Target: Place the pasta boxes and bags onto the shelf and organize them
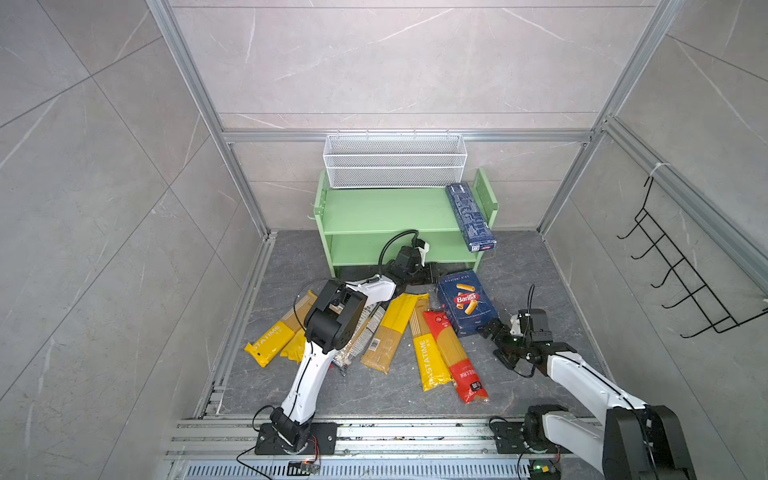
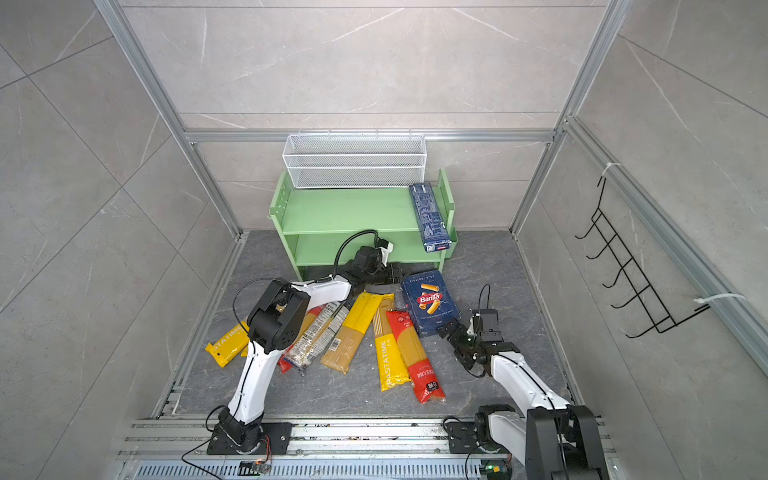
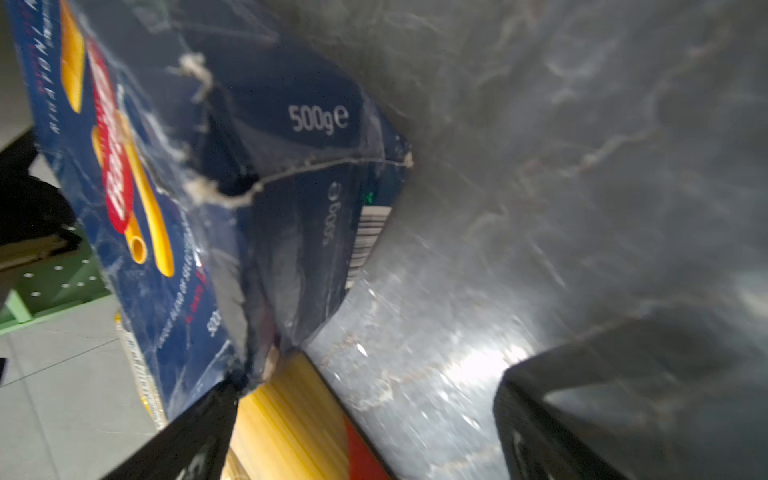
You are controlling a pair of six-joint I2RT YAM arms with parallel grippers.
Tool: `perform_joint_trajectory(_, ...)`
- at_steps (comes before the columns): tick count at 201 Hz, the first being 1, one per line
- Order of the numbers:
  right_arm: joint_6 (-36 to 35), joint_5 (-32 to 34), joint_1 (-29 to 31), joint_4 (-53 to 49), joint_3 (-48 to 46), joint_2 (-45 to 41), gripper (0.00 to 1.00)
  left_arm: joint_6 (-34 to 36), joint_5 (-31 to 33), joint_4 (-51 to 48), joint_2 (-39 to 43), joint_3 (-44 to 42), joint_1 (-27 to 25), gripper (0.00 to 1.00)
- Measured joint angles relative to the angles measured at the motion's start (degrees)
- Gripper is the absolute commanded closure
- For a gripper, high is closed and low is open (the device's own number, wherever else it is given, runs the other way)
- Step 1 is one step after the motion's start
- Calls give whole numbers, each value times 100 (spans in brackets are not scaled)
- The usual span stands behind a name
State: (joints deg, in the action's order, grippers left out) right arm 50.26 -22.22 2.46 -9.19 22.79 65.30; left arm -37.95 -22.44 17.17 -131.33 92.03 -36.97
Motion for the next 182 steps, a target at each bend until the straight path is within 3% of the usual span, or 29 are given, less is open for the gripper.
perform_joint_trajectory(97, 229, -540, 15, 2437, 7, 1344, 1, 28, -538, -90, -131, 195, -13, 46)
perform_joint_trajectory(182, 293, -876, -17, 3464, 83, 2011, 1, 227, -466, -219, -225, 374, 15, 46)
